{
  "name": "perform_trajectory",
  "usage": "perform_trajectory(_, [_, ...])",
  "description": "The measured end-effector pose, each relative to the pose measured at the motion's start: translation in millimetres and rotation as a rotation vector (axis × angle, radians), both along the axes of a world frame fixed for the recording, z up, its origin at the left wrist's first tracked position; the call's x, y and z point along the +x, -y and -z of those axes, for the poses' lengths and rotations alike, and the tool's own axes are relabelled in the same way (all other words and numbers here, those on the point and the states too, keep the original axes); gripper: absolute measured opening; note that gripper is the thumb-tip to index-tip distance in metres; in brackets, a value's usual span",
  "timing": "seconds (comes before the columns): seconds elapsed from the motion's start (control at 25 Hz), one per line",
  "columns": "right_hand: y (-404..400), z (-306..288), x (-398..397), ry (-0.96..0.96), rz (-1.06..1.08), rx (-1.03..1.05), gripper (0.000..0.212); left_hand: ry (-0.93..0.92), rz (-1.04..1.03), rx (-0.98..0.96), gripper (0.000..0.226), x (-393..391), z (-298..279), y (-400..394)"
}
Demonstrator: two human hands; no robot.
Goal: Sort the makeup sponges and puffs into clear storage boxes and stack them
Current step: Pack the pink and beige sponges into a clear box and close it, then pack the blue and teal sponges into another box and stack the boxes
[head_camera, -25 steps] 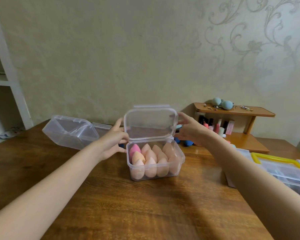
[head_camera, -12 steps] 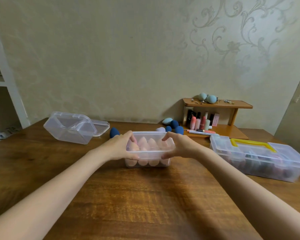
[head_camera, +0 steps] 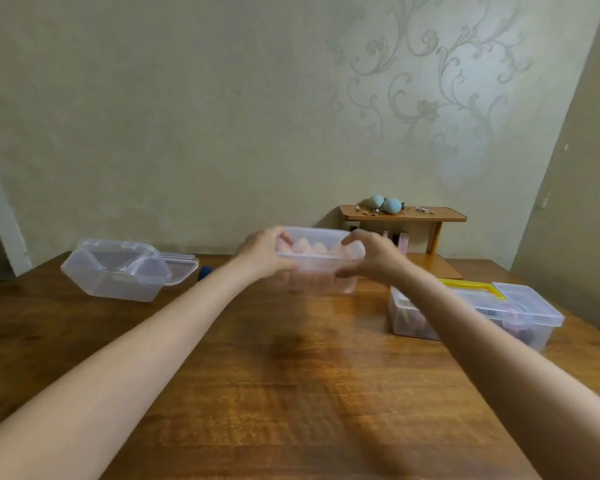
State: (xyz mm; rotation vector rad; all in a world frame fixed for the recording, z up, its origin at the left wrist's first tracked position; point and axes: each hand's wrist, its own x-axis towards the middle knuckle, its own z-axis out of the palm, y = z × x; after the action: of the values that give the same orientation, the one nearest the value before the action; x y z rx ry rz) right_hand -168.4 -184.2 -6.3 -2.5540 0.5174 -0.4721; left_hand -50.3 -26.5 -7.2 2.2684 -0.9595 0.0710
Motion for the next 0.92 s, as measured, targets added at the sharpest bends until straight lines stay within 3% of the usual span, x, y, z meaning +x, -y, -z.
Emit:
perform_trajectory(0.12, [45.4,-33.2,-33.3,-0.01,0.192,-0.083,0.066,0.07,0.085,-0.117,0.035,-41.0,-22.3,59.5])
perform_trajectory(0.28, [84.3,-27.9,-78.1,-0.288,0.351,-0.197,0.064,0.031,0.26,-0.129,0.027,-89.7,-0.2,117.5])
perform_trajectory(0.36, [91.1,-17.0,-87.4,-0.389,0.381,-0.235,0.06,-0.007,0.315,-0.118,0.039,-97.3,17.8,128.3])
perform_trajectory(0.4, [89.4,-14.3,-86.8,-0.385,0.393,-0.283,0.062,-0.068,0.312,-0.144,0.052,-96.0,25.1,130.5])
perform_trajectory(0.48, [81.6,-10.5,-75.3,-0.307,0.306,-0.451,0.079,-0.364,0.288,-0.214,0.076,-91.0,37.1,131.0])
perform_trajectory(0.56, [66.3,0.5,-57.3,-0.275,0.112,-0.629,0.085,-0.687,0.337,-0.199,0.052,-96.1,43.8,130.8])
perform_trajectory(0.64, [60.9,15.2,-43.3,-0.316,0.039,-0.704,0.075,-0.686,0.369,-0.133,0.043,-98.5,50.6,139.4])
perform_trajectory(0.8, [80.3,19.4,-46.1,-0.37,0.153,-0.75,0.072,-0.714,0.4,-0.082,0.072,-89.8,53.9,156.4])
perform_trajectory(0.92, [78.6,17.8,-41.7,-0.361,0.204,-0.804,0.07,-0.693,0.337,-0.073,0.076,-62.7,51.4,147.2])
